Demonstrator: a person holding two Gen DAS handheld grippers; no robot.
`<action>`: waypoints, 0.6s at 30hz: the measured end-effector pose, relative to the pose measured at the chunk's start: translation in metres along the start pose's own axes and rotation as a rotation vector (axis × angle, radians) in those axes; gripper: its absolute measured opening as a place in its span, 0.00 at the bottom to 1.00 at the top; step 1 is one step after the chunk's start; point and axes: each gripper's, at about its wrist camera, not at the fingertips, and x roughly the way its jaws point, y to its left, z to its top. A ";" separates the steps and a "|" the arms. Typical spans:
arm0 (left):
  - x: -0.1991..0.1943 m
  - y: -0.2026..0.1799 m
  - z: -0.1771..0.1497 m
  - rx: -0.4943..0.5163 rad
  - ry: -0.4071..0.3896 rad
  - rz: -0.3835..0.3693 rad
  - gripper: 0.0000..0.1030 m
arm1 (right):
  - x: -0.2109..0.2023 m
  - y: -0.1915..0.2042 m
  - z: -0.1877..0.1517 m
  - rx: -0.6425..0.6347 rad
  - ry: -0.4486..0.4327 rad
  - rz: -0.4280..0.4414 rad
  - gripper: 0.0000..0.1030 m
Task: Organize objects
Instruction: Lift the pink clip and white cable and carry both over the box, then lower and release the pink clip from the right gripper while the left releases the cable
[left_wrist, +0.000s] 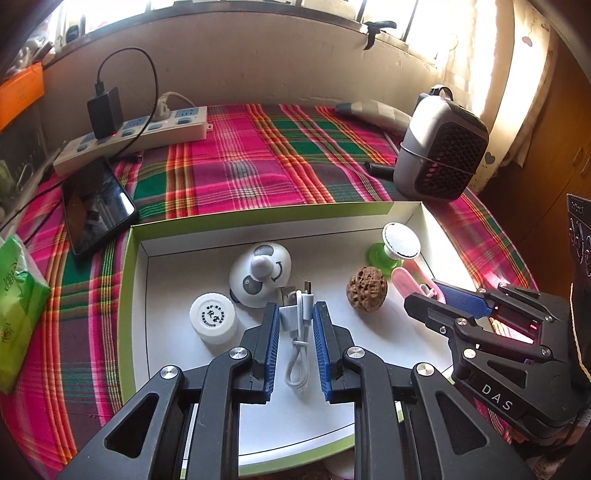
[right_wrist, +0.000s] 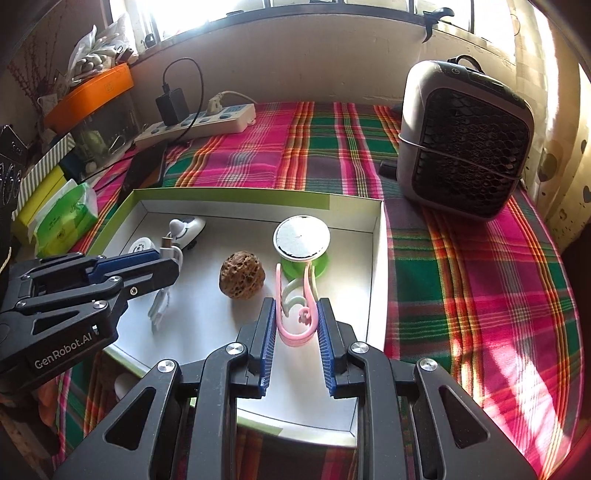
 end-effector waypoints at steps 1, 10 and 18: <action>0.001 0.000 0.000 0.003 0.001 0.002 0.17 | 0.001 -0.001 0.000 0.002 0.001 0.003 0.22; 0.008 0.002 0.003 -0.002 0.006 0.011 0.16 | 0.004 -0.002 0.004 -0.003 -0.003 -0.003 0.22; 0.011 0.006 0.005 -0.011 0.007 0.025 0.16 | 0.009 -0.003 0.010 -0.010 -0.006 -0.012 0.22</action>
